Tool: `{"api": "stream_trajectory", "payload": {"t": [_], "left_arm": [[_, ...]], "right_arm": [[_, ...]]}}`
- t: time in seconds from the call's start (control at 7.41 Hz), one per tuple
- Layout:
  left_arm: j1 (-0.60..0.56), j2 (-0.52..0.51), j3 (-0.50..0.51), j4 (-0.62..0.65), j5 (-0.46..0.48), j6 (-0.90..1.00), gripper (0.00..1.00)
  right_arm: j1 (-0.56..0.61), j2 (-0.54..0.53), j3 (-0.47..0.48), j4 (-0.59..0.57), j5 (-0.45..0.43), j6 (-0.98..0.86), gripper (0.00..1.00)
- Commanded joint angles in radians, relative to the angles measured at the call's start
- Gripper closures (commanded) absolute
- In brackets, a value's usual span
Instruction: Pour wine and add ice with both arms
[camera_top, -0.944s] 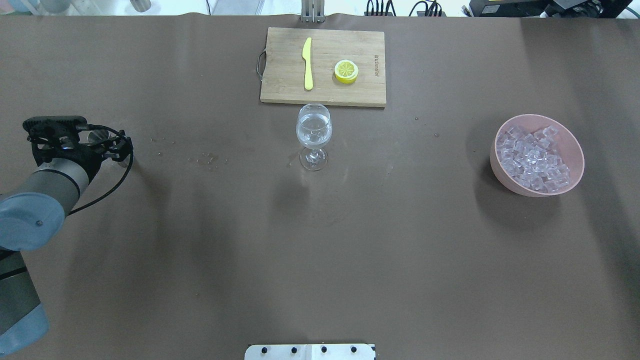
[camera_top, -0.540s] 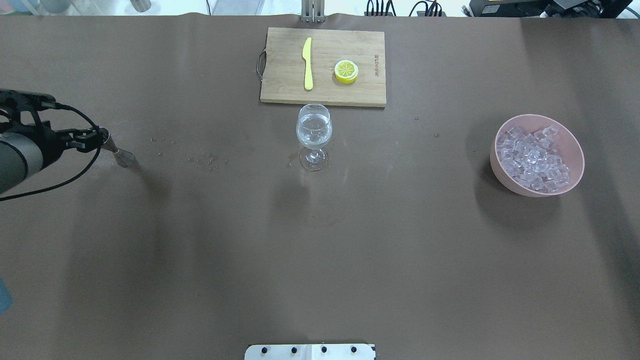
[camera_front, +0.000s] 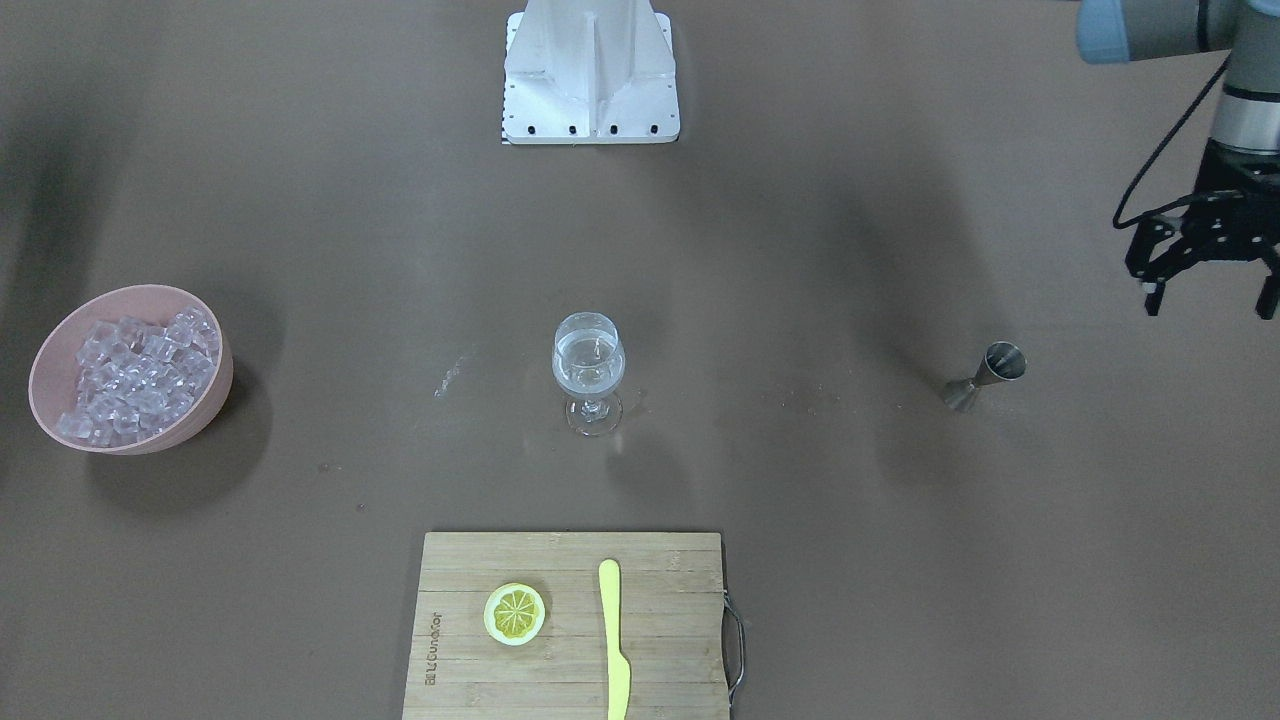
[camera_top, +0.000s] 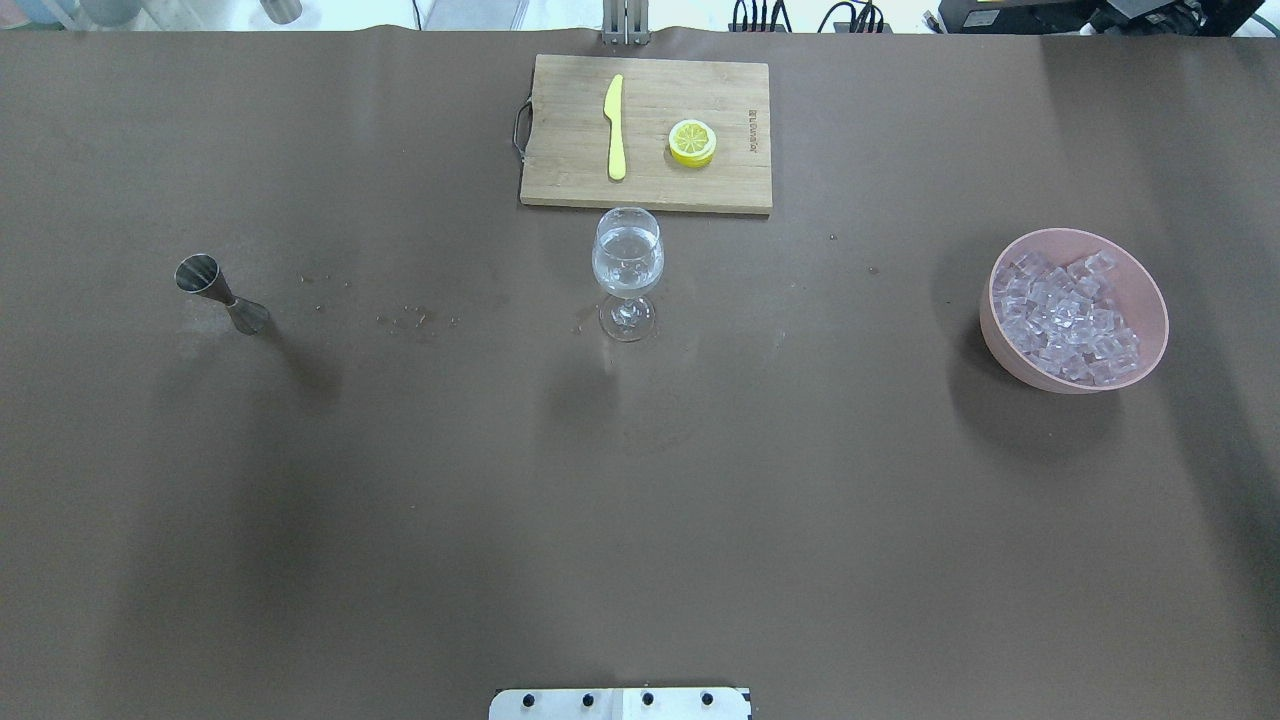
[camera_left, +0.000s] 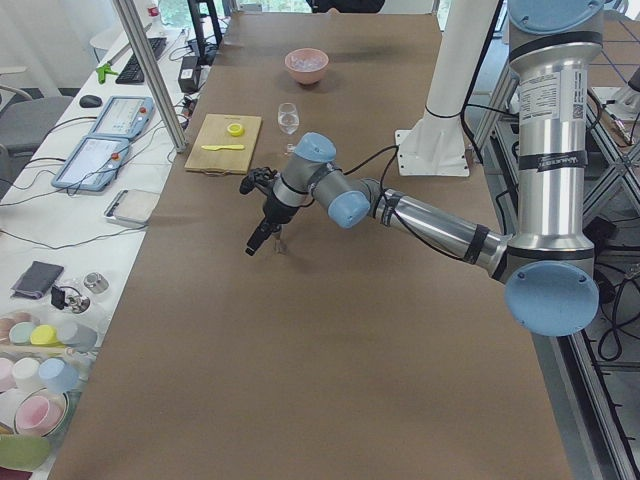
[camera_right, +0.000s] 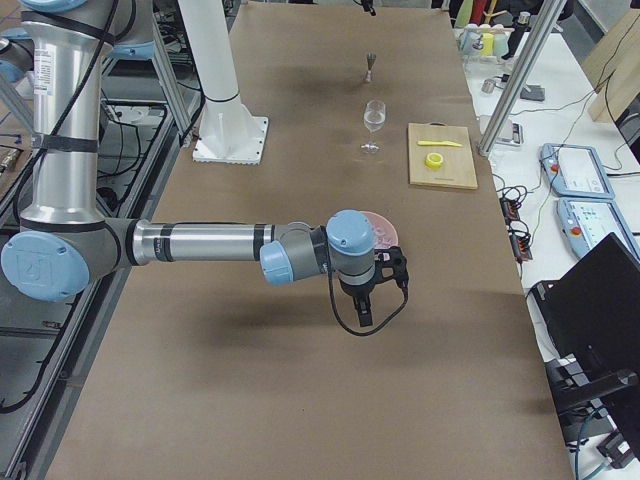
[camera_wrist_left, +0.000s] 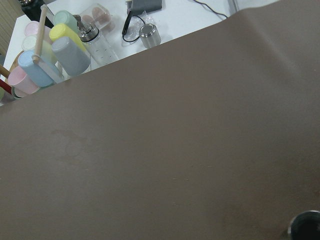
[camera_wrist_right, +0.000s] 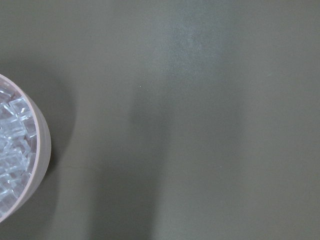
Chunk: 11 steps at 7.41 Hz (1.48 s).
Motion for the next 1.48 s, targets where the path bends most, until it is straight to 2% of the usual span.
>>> {"api": "stream_trajectory", "payload": {"t": [0.0, 0.13, 0.27, 0.4, 0.54, 0.67, 0.94, 1.08, 1.35], "left_arm": [[-0.18, -0.095, 0.008, 0.313, -0.156, 0.321, 0.02], [-0.258, -0.136, 0.039, 0.437, -0.212, 0.384, 0.02], [-0.279, -0.165, 0.104, 0.574, -0.225, 0.389, 0.02], [-0.305, -0.172, 0.16, 0.59, -0.231, 0.393, 0.02], [-0.347, -0.158, 0.168, 0.575, -0.253, 0.393, 0.02], [-0.372, -0.147, 0.212, 0.567, -0.35, 0.394, 0.02], [-0.401, 0.011, 0.223, 0.439, -0.504, 0.385, 0.02], [-0.424, 0.058, 0.222, 0.411, -0.576, 0.38, 0.02], [-0.432, 0.055, 0.209, 0.412, -0.581, 0.379, 0.02]], "right_arm": [[0.0, -0.001, 0.0, 0.001, 0.001, 0.0, 0.0], [0.0, -0.001, 0.0, 0.0, 0.001, 0.0, 0.0], [0.0, -0.002, 0.0, 0.001, 0.001, 0.0, 0.0], [0.0, -0.002, 0.0, 0.0, 0.001, 0.0, 0.0], [0.0, -0.002, 0.0, 0.0, 0.001, 0.0, 0.0], [0.0, -0.002, -0.002, 0.0, 0.001, 0.0, 0.0], [0.0, -0.002, 0.0, 0.0, 0.001, 0.0, 0.0], [0.0, -0.002, 0.0, 0.0, 0.001, 0.0, 0.0], [0.0, 0.004, 0.02, 0.003, 0.001, 0.044, 0.0]]}}
